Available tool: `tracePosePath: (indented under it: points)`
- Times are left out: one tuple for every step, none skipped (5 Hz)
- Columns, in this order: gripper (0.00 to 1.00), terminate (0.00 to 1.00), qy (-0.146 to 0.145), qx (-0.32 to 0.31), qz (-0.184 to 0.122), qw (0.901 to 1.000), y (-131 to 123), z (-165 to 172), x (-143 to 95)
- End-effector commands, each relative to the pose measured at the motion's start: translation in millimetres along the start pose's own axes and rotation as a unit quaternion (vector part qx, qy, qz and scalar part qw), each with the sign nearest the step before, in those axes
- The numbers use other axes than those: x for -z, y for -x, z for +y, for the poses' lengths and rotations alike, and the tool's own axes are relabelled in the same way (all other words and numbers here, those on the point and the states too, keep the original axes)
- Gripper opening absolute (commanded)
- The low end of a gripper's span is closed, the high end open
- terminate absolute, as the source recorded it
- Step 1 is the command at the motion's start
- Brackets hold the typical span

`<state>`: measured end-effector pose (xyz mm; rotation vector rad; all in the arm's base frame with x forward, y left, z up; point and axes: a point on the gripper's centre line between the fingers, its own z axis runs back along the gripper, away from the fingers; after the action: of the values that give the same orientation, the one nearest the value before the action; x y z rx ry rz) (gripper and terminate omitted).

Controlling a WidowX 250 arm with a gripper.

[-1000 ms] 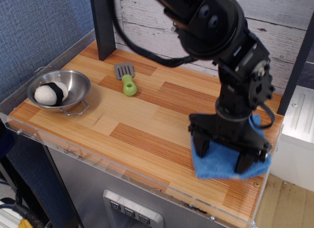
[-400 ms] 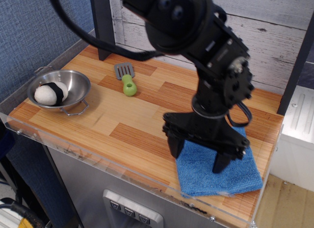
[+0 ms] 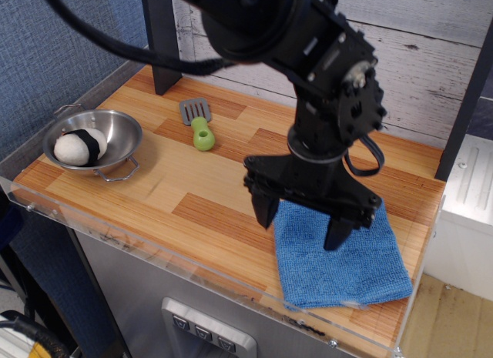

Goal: Place the blue cloth on the bottom right corner.

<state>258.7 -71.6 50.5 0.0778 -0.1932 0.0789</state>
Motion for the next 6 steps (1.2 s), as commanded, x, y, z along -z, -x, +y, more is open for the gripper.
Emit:
tracePosePath:
  points:
    - [1.0, 0.0, 0.027, -0.016, -0.077, 0.9965, -4.9, -2.9, -67.1]
    - [1.0, 0.0, 0.036, -0.026, -0.091, 0.9949, 0.5, -1.7, -92.7]
    - [1.0, 0.0, 0.04, -0.021, -0.098, 0.9942, 4.6, -0.8, -104.6]
    - [1.0, 0.0, 0.047, -0.024, -0.113, 0.9922, 6.3, 1.2, -115.9]
    - [1.0, 0.0, 0.033, -0.033, -0.117, 0.992, 8.4, 5.6, -120.3]
    - [1.0, 0.0, 0.033, -0.033, -0.117, 0.992, 8.4, 5.6, -120.3]
